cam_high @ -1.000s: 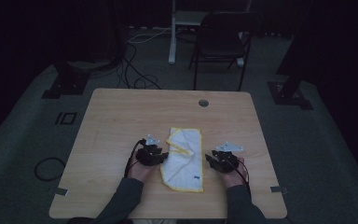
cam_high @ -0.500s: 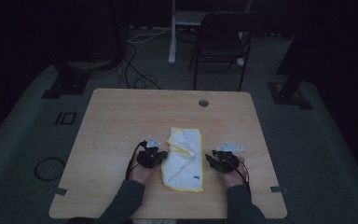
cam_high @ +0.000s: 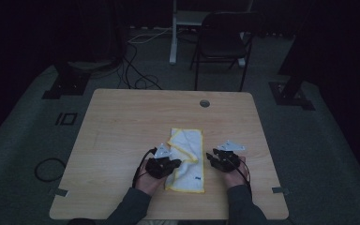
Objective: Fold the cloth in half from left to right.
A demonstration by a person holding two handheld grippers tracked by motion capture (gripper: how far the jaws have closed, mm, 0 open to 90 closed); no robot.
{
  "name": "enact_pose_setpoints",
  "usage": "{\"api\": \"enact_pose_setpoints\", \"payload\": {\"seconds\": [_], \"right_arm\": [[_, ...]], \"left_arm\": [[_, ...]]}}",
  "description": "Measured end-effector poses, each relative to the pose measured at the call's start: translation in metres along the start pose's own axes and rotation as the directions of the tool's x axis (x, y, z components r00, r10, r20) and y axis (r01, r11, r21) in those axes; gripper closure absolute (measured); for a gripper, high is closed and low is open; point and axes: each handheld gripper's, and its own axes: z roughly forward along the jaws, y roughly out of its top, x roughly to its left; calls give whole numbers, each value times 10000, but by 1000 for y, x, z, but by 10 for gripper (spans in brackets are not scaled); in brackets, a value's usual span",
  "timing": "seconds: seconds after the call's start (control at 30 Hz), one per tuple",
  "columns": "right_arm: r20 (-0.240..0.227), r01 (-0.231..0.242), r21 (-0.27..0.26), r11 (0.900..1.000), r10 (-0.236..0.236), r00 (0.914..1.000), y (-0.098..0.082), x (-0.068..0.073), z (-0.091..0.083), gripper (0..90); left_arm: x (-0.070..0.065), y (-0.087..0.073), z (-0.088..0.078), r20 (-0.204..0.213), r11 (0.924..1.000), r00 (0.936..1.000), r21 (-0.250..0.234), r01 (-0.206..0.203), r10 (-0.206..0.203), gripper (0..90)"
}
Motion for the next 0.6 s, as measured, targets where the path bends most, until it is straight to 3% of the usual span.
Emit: {"api": "enact_pose_setpoints", "payload": {"seconds": [0.1, 0.2, 0.27, 0.33, 0.47, 0.6], "right_arm": [[-5, 15, -56, 10000, -15, 10000, 2, 0, -1, 600], [-21, 67, -112, 9999, -68, 10000, 3, 0, -1, 600], [-106, 79, -124, 9999, -81, 9999, 4, 1, -1, 600], [-139, 204, -147, 9997, -206, 9997, 7, 5, -2, 599], [-313, 484, -281, 9984, -493, 9983, 14, 12, -2, 596], [-543, 809, -335, 9962, -826, 9951, 23, 22, 5, 595]], "left_arm": [[-13, -2, 1, 371, 9996, 9989, -27, -286, 287, 844], [-23, -3, -1, 706, 9982, 9959, -225, -551, 566, 730], [-25, -4, -4, 626, 9955, 9944, -484, -820, 850, 682], [-22, -4, -10, 731, 9948, 9944, -726, -713, 766, 660], [-15, -4, -21, 361, 9940, 9968, -856, -687, 720, 659], [-3, -10, -26, -164, 9969, 9988, -619, -477, 468, 664]]}}
